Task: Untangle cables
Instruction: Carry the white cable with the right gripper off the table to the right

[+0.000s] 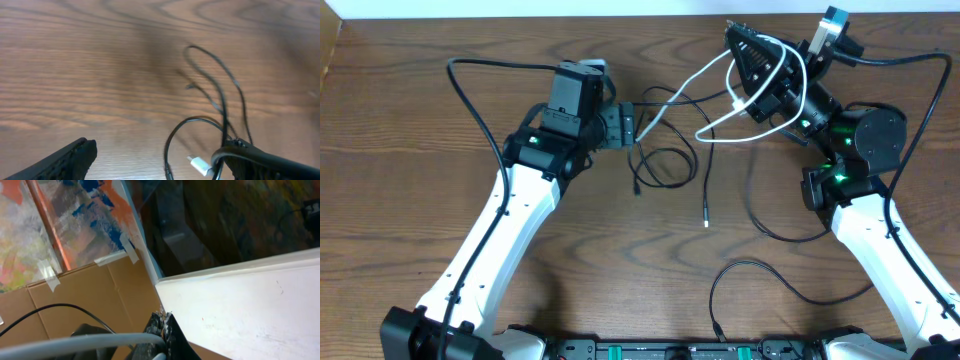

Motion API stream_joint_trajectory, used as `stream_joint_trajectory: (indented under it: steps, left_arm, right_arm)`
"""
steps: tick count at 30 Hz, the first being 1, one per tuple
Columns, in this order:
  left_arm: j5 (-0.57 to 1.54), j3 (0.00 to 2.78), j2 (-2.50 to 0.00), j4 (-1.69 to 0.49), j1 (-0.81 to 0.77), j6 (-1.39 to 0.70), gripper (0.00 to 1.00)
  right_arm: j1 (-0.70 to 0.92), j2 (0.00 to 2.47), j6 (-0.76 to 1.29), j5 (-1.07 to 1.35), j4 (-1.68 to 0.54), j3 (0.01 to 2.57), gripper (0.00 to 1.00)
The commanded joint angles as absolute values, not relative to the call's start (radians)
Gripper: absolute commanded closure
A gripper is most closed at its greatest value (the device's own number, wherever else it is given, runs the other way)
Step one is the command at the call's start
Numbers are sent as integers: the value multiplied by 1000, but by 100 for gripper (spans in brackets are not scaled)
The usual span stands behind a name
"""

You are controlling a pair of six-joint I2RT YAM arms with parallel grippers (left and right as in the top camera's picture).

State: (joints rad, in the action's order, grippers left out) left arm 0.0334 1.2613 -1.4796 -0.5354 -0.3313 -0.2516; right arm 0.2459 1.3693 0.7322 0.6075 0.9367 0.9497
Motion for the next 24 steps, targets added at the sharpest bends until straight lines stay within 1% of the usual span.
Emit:
stream_joint_trajectory:
  steps: [1, 8, 12, 15, 21, 24]
  left_arm:
    - [-49, 1280, -1483, -554, -296, -294, 14]
    - [-2, 1280, -1483, -604, -266, -316, 14]
    - [-4, 1280, -1483, -648, -266, -316, 14]
    - [17, 1280, -1483, -659, -267, -316, 14]
    - [125, 1280, -1483, -659, -267, -316, 14]
    - [128, 1280, -1483, -659, -267, -316, 14]
  right_arm:
    - [241, 1348, 747, 601, 950, 976, 99]
    - [197, 1348, 748, 563, 956, 976, 99]
    - [154, 1348, 749, 551, 1015, 976, 99]
    - [123, 1348, 763, 548, 1016, 976, 99]
    - [35, 1348, 761, 536, 907, 976, 99]
    - [-31, 1348, 750, 538, 831, 976, 99]
